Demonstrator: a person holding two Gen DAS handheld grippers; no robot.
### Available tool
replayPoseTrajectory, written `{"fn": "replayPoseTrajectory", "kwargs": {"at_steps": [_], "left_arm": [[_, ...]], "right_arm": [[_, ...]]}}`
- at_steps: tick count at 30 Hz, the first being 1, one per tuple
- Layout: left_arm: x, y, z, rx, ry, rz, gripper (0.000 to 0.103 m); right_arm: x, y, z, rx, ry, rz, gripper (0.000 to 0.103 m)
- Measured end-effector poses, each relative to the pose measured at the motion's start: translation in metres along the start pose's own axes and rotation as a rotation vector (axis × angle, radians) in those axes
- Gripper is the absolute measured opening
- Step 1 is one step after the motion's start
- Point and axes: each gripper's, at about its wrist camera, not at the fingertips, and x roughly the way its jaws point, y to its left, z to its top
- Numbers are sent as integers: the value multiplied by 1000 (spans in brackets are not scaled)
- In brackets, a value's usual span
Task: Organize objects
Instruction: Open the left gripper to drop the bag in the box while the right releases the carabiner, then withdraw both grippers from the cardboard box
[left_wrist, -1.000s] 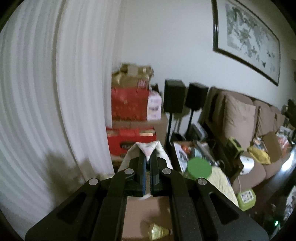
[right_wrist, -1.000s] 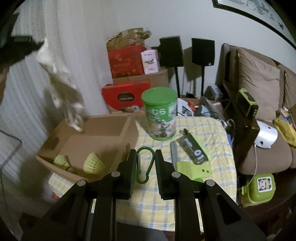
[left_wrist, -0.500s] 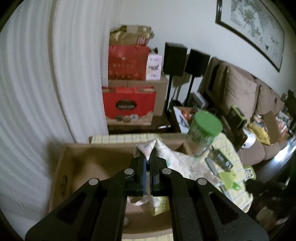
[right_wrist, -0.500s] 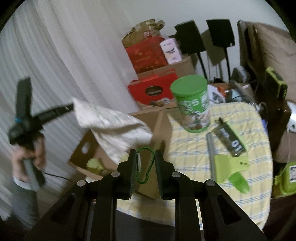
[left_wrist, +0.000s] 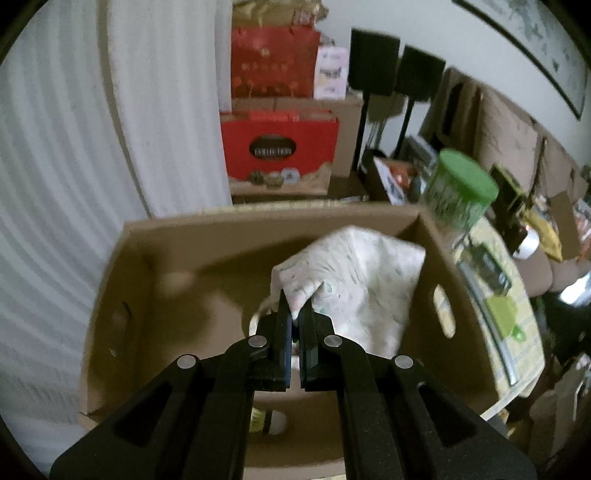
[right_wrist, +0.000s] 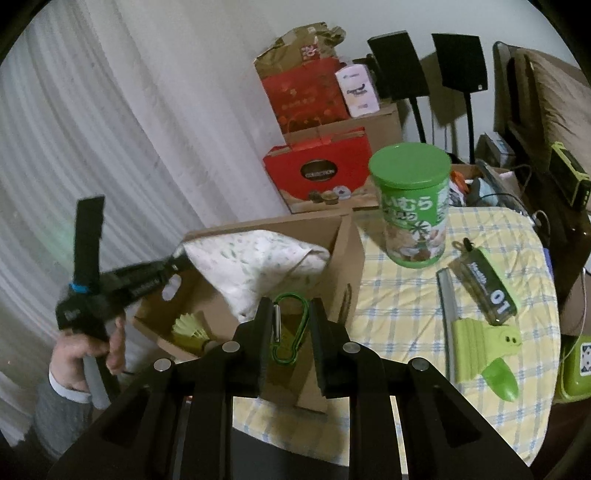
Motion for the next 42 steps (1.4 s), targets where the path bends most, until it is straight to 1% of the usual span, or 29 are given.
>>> {"fn": "replayPoseTrajectory", "kwargs": {"at_steps": [3,5,6,7,9,10,11,13,16,19,25,27,28,29,33,38,40,42], "left_arm": [[17,1,-10,8,59,-8,3],[27,-1,-15,6,103,-32,3],[28,-1,-17,1,110,-43,4],[29,-1,-17,-3,115,-49,8],[28,1,-19,-20,116,-53,23],[26,3,-19,-29,109,-52,40],[22,5,-20,-42,92,-52,52],[16,9,-20,-57,74,-47,59],[9,14,-19,-74,57,-37,61],[6,16,-17,-74,41,1,67],[3,16,-15,-77,16,20,68],[3,16,-15,-79,11,21,69],[3,15,-15,-79,10,22,75],[2,15,-15,-78,5,22,80],[-2,14,-16,-78,-9,29,81],[-8,12,-16,-92,-22,10,81],[-12,8,-17,-81,-37,11,82],[-16,3,-17,-70,-47,15,88]], "right_arm": [[13,7,3,-12,14,7,19],[21,12,4,-20,22,8,19],[27,14,6,-24,27,8,19],[32,16,7,-25,32,10,19],[43,18,11,-26,39,9,19],[48,19,13,-29,42,6,19],[54,21,16,-34,45,3,19],[64,23,19,-43,50,-4,19],[80,28,26,-54,51,-10,19],[96,34,32,-72,55,-25,19],[116,32,39,-80,62,-62,23],[118,29,40,-75,64,-68,29],[119,27,40,-72,63,-71,37],[118,26,39,-71,64,-78,40],[107,19,35,-75,60,-98,40],[86,9,29,-84,38,-134,54],[77,5,27,-90,31,-159,57],[71,2,24,-98,28,-182,60]]}}
